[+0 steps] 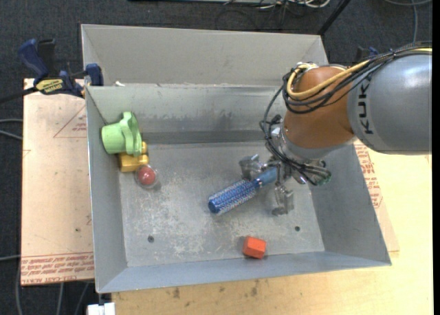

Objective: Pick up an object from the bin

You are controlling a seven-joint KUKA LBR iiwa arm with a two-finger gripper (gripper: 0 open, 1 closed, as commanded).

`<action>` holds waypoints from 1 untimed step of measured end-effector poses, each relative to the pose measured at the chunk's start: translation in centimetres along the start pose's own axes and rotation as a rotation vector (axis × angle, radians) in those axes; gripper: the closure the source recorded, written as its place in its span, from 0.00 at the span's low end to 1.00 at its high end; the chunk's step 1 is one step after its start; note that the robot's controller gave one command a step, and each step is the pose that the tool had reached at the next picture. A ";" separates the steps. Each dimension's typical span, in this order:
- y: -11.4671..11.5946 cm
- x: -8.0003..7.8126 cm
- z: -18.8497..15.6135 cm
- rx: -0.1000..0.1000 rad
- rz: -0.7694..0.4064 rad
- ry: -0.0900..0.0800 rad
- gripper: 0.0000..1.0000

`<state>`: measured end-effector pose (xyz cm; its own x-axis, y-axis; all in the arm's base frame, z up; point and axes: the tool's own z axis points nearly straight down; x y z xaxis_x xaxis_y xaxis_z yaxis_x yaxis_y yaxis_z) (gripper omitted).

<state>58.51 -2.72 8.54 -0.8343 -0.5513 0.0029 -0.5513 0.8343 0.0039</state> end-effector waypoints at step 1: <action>-0.1 -0.1 -0.2 0.002 0.000 -0.003 1.00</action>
Offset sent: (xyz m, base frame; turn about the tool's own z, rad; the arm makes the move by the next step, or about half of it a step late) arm 0.0000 0.0000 0.0000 0.0000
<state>58.62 -2.74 8.75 -0.8346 -0.5509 0.0000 -0.5509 0.8346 0.0017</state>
